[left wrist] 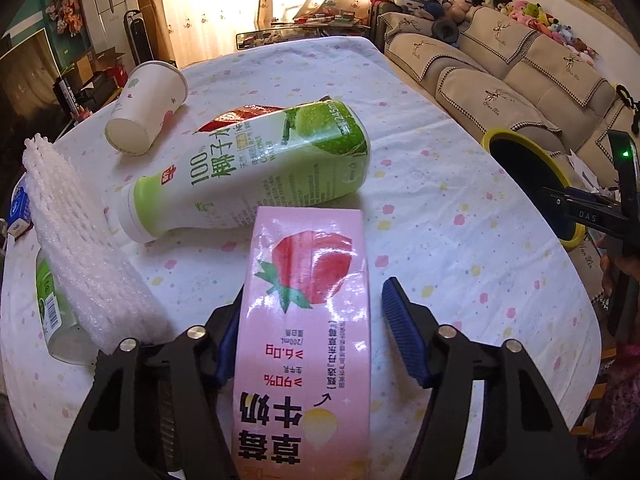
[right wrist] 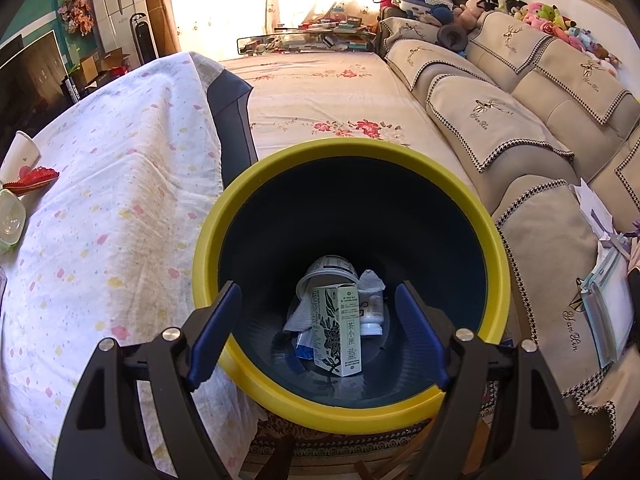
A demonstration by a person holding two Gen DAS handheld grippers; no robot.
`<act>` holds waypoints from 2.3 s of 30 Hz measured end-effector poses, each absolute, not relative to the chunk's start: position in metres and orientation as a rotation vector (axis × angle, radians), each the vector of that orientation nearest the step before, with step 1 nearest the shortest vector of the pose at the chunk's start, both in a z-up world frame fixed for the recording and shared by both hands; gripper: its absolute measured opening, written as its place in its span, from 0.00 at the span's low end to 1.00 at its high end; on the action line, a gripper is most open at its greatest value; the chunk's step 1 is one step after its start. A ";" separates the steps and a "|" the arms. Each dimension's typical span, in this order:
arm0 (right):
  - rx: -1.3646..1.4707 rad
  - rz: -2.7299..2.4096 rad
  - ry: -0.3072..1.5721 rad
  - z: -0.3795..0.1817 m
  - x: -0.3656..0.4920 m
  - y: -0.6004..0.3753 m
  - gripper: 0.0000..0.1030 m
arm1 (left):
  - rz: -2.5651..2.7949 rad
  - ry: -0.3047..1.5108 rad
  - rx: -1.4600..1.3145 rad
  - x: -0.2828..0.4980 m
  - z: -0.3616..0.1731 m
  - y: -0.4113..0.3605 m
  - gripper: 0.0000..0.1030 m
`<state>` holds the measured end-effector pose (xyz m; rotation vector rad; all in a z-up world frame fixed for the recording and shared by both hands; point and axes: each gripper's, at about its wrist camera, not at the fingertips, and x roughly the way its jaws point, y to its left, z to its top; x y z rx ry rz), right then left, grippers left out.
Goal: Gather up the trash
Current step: 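Grasp the pink strawberry milk carton with the left tool, then carry the pink carton with the left tool over the bin and release, then reach the right tool to the red snack bag and pinch it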
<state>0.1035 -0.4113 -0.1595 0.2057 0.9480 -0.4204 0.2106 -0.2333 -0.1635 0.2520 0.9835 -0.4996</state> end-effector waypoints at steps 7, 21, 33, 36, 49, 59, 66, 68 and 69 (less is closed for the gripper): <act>0.211 -0.417 0.943 -0.160 0.099 -0.411 0.73 | -0.533 0.966 0.268 0.205 -0.163 -0.239 0.49; 0.229 -0.467 0.871 -0.138 0.060 -0.425 0.73 | -0.805 0.826 0.372 0.160 -0.097 -0.340 0.49; 0.289 -0.556 0.832 -0.134 0.014 -0.465 0.73 | -1.021 0.803 0.479 0.150 -0.077 -0.501 0.49; 0.302 -0.571 0.830 -0.135 0.006 -0.472 0.73 | -1.031 0.817 0.515 0.162 -0.089 -0.542 0.49; 0.319 -0.598 0.838 -0.140 -0.005 -0.487 0.76 | -0.954 0.877 0.521 0.211 -0.145 -0.617 0.78; 0.304 -0.534 0.837 -0.139 0.006 -0.467 0.76 | -0.941 0.696 0.352 0.172 -0.063 -0.483 0.89; 0.255 -0.441 0.846 -0.133 0.033 -0.427 0.77 | -0.778 0.675 0.201 0.144 -0.039 -0.328 0.93; 0.236 -0.407 0.847 -0.130 0.044 -0.411 0.77 | -0.695 0.676 0.172 0.139 -0.039 -0.286 0.94; 0.226 -0.391 0.846 -0.128 0.049 -0.402 0.77 | -0.647 0.672 0.163 0.136 -0.039 -0.264 0.94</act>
